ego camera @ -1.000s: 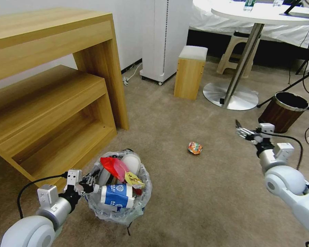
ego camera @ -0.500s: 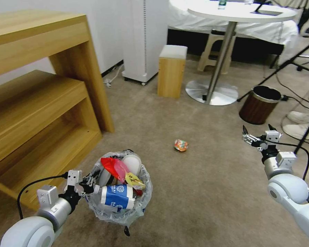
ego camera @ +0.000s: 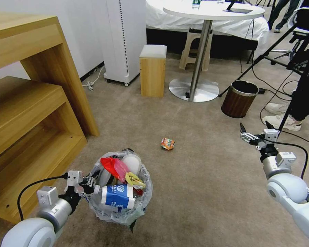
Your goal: Pick up the trash bin and place the garbage on the floor into it.
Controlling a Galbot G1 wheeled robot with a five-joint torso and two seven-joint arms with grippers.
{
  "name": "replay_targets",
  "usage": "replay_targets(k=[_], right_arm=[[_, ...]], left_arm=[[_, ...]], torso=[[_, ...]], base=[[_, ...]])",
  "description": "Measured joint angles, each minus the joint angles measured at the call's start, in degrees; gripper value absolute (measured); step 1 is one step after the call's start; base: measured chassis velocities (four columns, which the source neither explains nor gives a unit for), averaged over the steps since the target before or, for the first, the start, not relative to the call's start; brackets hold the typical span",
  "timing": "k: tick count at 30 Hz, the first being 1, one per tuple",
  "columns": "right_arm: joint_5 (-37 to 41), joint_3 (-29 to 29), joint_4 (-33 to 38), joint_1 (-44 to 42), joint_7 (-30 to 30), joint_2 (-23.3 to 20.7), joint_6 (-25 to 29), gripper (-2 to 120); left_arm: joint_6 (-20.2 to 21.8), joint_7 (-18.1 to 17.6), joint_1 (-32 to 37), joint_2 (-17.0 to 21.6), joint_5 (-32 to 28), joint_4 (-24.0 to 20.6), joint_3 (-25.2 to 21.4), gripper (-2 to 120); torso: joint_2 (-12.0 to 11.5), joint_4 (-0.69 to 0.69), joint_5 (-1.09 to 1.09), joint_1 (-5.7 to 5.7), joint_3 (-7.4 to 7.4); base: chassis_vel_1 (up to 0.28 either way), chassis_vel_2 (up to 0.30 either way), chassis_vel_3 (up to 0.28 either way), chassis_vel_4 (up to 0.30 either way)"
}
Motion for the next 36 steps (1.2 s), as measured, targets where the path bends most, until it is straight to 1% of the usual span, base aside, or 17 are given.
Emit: replay_targets(k=[10, 13, 14, 17, 21, 23, 25, 27, 30, 32, 36], right_arm=[[0.5, 0.3, -0.6, -0.6, -1.9, -0.1, 1.2, 100], [0.4, 0.2, -0.7, -0.6, -2.4, -0.1, 1.6, 92], [0.4, 0.2, -0.7, -0.6, -2.4, -0.1, 1.6, 92], [0.4, -0.3, -0.7, 0.1, -2.6, -0.3, 1.6, 86], [0.5, -0.6, -0.7, 0.5, -2.8, -0.3, 1.6, 86], [0.6, -1.0, -0.7, 0.9, -2.8, -0.3, 1.5, 84], [0.6, -1.5, -0.6, 1.3, -2.9, -0.3, 1.4, 85], [0.8, -1.7, -0.6, 1.5, -3.0, -0.3, 1.2, 88], [0.8, -1.9, -0.6, 1.7, -3.1, -0.3, 1.2, 91], [0.7, -2.1, -0.8, 2.0, -3.2, -0.2, 1.2, 94], [0.6, -2.4, -0.9, 2.2, -3.2, -0.1, 1.2, 92]], left_arm=[[0.0, 0.0, -0.1, -0.4, 0.3, 0.2, 0.1, 2], [0.0, 0.1, -0.2, -0.5, 0.4, 0.2, 0.2, 2], [0.0, 0.1, -0.2, -0.5, 0.4, 0.2, 0.2, 2], [0.0, 0.1, -0.2, -0.5, 0.5, 0.2, 0.2, 2], [0.0, 0.1, -0.1, -0.5, 0.5, 0.2, 0.2, 2], [0.0, 0.1, -0.1, -0.6, 0.5, 0.2, 0.2, 2], [-0.1, 0.1, -0.1, -0.6, 0.5, 0.3, 0.2, 2], [-0.1, 0.2, -0.2, -0.6, 0.5, 0.4, 0.2, 2], [-0.1, 0.2, -0.2, -0.6, 0.5, 0.5, 0.3, 2], [-0.2, 0.2, -0.3, -0.7, 0.5, 0.6, 0.3, 2], [-0.2, 0.2, -0.4, -0.6, 0.4, 0.7, 0.3, 2]], torso=[[0.0, -0.01, 0.0, 0.0, 0.0], [0.0, -0.01, 0.0, 0.0, 0.01], [0.0, -0.01, 0.0, 0.0, 0.01], [0.0, -0.01, 0.0, 0.0, 0.0], [0.0, -0.01, 0.0, 0.0, 0.0], [0.0, -0.01, 0.0, 0.0, 0.0], [0.0, -0.01, 0.01, 0.0, 0.0], [0.0, -0.01, 0.0, 0.0, 0.0], [0.0, 0.0, 0.0, 0.0, 0.0], [0.0, -0.01, 0.0, 0.0, 0.0], [0.0, -0.01, 0.0, 0.0, 0.0]], base=[[-0.006, 0.004, 0.007, -0.006], [-0.086, 0.069, 0.072, -0.074], [-0.08, 0.078, 0.074, -0.084], [-0.076, 0.086, 0.074, -0.08], [-0.088, 0.098, 0.08, -0.081], [-0.097, 0.087, 0.086, -0.086], [-0.106, 0.108, 0.103, -0.113], [-0.119, 0.115, 0.112, -0.111], [-0.128, 0.123, 0.129, -0.123], [-0.128, 0.128, 0.131, -0.136], [-0.16, 0.145, 0.148, -0.143]])
